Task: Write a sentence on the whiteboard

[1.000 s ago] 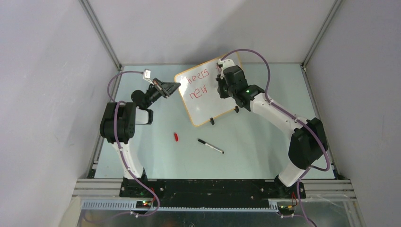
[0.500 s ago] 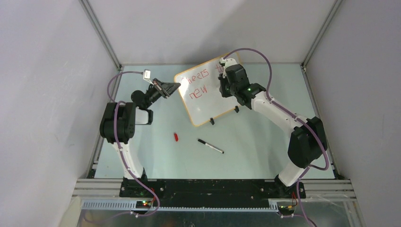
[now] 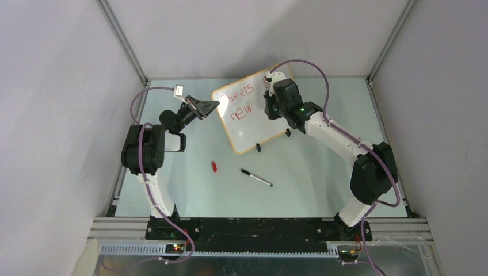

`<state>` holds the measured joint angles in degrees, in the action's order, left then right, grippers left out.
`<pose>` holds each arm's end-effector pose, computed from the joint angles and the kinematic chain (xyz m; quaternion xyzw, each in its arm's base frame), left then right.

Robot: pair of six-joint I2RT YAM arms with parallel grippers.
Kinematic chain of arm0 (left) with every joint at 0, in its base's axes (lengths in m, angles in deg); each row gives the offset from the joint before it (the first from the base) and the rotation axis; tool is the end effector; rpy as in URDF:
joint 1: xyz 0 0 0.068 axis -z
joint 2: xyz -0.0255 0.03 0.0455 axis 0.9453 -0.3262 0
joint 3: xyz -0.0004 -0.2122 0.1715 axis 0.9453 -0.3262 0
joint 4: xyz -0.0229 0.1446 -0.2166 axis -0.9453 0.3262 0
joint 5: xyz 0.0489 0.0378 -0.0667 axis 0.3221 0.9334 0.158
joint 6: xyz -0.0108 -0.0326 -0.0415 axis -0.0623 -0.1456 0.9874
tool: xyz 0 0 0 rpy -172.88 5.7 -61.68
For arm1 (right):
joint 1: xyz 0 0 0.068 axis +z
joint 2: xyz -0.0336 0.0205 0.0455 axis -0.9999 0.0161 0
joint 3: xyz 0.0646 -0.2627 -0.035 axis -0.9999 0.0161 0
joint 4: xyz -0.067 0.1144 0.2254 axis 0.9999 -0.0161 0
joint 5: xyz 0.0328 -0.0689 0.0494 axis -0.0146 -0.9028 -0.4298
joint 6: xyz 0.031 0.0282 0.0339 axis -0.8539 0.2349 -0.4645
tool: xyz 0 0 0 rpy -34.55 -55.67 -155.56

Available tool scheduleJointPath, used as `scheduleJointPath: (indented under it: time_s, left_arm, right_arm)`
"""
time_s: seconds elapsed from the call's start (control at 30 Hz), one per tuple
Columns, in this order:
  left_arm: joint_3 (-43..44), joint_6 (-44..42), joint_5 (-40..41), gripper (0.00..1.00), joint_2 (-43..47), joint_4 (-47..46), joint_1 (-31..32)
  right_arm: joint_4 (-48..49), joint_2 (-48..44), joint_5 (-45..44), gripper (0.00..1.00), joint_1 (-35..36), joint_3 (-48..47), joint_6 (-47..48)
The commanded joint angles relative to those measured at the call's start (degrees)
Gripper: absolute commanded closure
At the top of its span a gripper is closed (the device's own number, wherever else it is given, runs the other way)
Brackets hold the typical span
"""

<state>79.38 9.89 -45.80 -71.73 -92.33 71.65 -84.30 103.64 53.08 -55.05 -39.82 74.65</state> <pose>0.3696 -0.0303 0.1926 0.0319 0.6217 -0.5612 0.5455 0.3269 0.2163 0.3147 -0.1769 0.8586 0.1271 0.4641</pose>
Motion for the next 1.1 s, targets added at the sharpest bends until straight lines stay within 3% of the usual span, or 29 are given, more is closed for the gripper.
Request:
scheduleJointPath:
  time_s: [0.0, 1.07]
  left_arm:
    - [-0.6, -2.1, -1.1, 1.0, 2.5, -2.1, 0.1]
    - [-0.2, -1.9, -1.3, 1.0, 2.3, -2.2, 0.2]
  right_arm:
    - [1.7, 0.3, -0.3, 1.0, 0.2, -0.5, -0.1]
    - [-0.5, 4.7, -1.6, 1.0, 0.5, -3.8, -0.2]
